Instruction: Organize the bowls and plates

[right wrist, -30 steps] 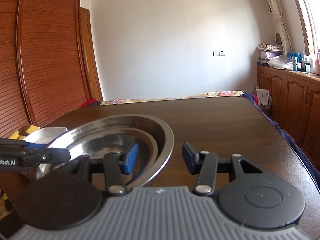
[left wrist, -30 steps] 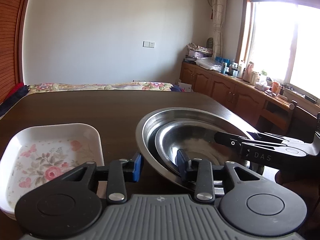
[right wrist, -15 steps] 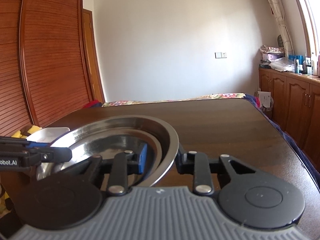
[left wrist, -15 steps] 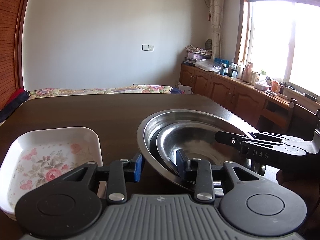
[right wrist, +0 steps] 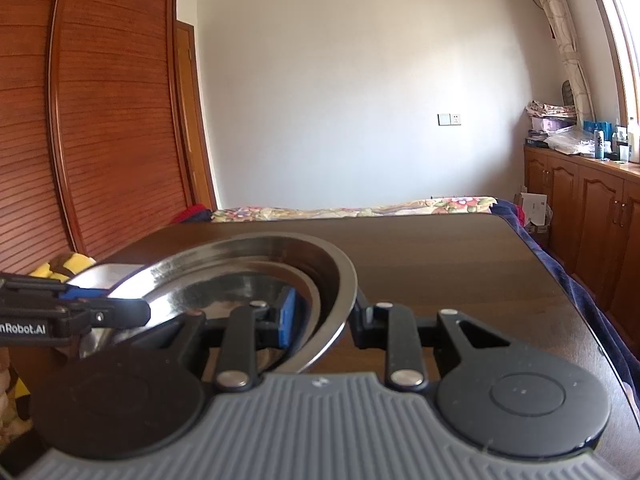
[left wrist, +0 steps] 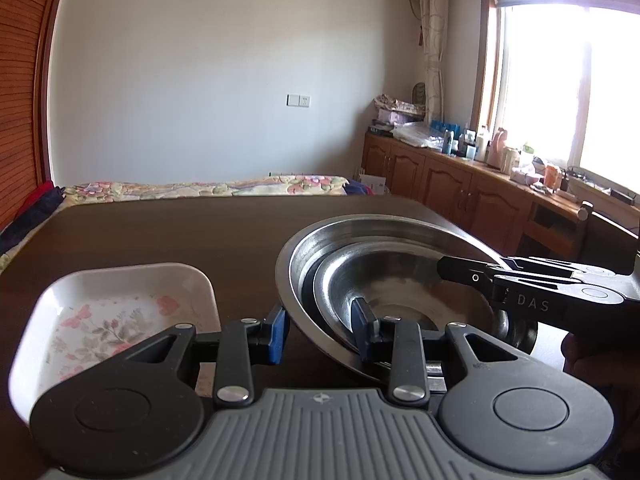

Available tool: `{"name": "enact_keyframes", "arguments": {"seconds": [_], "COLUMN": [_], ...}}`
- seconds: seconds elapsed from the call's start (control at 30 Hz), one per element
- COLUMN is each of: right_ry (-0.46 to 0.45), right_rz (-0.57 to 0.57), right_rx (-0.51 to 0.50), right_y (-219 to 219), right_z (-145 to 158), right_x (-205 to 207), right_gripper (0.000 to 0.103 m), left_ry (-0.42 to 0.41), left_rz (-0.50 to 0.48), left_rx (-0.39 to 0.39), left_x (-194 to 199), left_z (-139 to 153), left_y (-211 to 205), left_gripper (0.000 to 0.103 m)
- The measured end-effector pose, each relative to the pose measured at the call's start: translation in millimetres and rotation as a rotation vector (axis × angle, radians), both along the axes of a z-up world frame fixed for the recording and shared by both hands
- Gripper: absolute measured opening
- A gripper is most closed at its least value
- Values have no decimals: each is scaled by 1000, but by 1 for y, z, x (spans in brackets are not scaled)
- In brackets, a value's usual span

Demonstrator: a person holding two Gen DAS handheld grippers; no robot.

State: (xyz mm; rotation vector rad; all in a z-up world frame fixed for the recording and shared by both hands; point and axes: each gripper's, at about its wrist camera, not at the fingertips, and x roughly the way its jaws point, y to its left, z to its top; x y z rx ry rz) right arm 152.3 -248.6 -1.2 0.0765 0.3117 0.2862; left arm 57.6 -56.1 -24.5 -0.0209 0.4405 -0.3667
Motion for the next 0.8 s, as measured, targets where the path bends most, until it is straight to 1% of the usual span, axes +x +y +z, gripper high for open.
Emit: {"name": "enact_keyframes", "arguments": {"seconds": [0.2,0.37,0.8], "right_ry": [-19,-26,-24], "right_rz": [28,50,104], "right_rx": [0,4,-15], "right_y": [11,18,43], "right_z": [15,20,23], "right_x": [-2,0,7], "right_gripper": [30,30,30], "left_ry": [-21,-29,-19], "left_rz": [23,43,91], "left_rx": [-14,-17,-12], "left_x": [-6,-10,-11], "left_z": [17,25,30], "left_y": [14,25,48], "left_gripper": [36,36,36]}}
